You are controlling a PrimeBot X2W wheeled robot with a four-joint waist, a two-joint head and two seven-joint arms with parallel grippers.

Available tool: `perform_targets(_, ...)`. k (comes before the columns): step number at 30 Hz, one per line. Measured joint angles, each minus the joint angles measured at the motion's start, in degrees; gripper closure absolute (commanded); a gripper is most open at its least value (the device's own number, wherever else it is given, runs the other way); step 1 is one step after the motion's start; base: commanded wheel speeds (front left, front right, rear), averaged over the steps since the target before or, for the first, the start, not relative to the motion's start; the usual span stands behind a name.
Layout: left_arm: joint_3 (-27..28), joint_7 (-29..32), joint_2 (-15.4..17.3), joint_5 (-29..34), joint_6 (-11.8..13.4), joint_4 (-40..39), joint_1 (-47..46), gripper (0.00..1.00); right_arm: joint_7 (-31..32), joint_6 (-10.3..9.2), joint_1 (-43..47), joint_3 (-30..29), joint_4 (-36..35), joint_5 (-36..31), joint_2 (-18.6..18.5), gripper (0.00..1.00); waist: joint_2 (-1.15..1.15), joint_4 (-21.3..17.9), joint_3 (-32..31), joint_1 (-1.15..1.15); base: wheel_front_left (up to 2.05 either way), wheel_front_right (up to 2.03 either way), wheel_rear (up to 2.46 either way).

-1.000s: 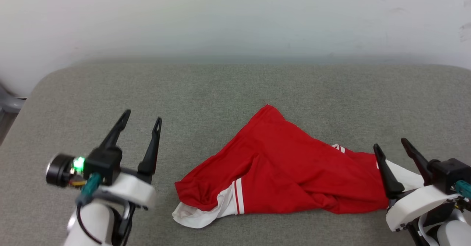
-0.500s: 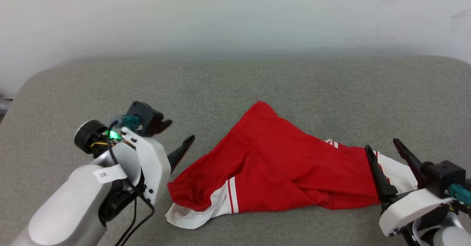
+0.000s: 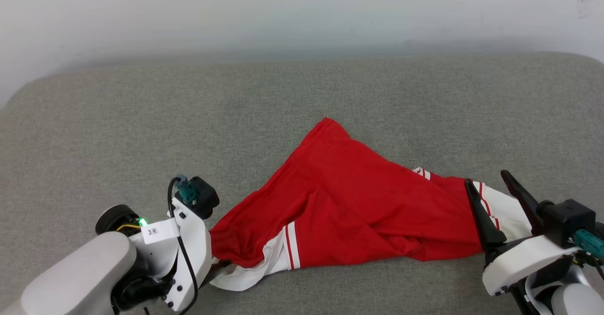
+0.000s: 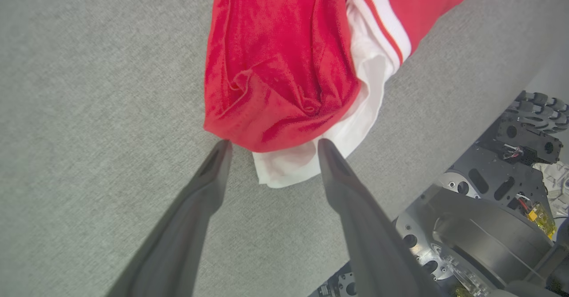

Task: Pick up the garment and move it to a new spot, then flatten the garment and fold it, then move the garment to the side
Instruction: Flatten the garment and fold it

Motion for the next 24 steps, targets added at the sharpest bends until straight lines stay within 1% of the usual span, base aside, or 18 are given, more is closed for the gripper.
perform_targets(5, -4.1, -1.0, 0.2, -1.1, 0.0, 2.7, -0.4, 0.00, -0.5, 0.00, -1.8, 0.6, 0.7, 0.0, 0.3, 0.00, 0.00, -0.5, 2.1, 0.00, 0.00, 0.00, 0.00)
perform_targets(10, -7.6, -2.4, -1.3, -2.1, 0.0, 6.1, -1.4, 0.00, -1.2, 0.01, -3.7, 1.7, 2.1, 0.1, 0.6, 0.00, 0.00, -1.1, 4.4, 0.00, 0.00, 0.00, 0.00)
perform_targets(14, -11.3, -3.6, -1.4, -1.5, 0.0, 7.9, -3.0, 0.00, -1.9, 0.01, -5.0, 2.1, 3.1, 0.2, 0.8, 0.00, 0.00, -1.6, 5.8, 0.00, 0.00, 0.00, 0.00)
perform_targets(15, -12.1, -4.4, -1.2, -1.3, 0.0, 8.0, -3.6, 1.00, -1.9, 0.01, -5.1, 2.0, 3.4, 0.2, 0.8, 0.00, 0.00, -1.7, 6.0, 0.00, 0.00, 0.00, 0.00)
perform_targets(20, -14.2, -10.9, -1.0, 0.4, -0.1, 9.4, -5.6, 1.00, -2.5, 0.01, -5.2, 1.4, 4.0, 0.3, 0.7, 0.00, 0.00, -1.5, 5.6, 0.00, 0.00, 0.00, 0.00)
perform_targets(24, -13.4, -15.5, -0.1, 1.5, -0.1, 9.2, -8.7, 1.00, -3.0, 0.00, -4.8, 0.6, 4.1, 0.3, 0.7, 0.00, 0.00, -1.0, 4.8, 0.00, 0.00, 0.00, 0.00)
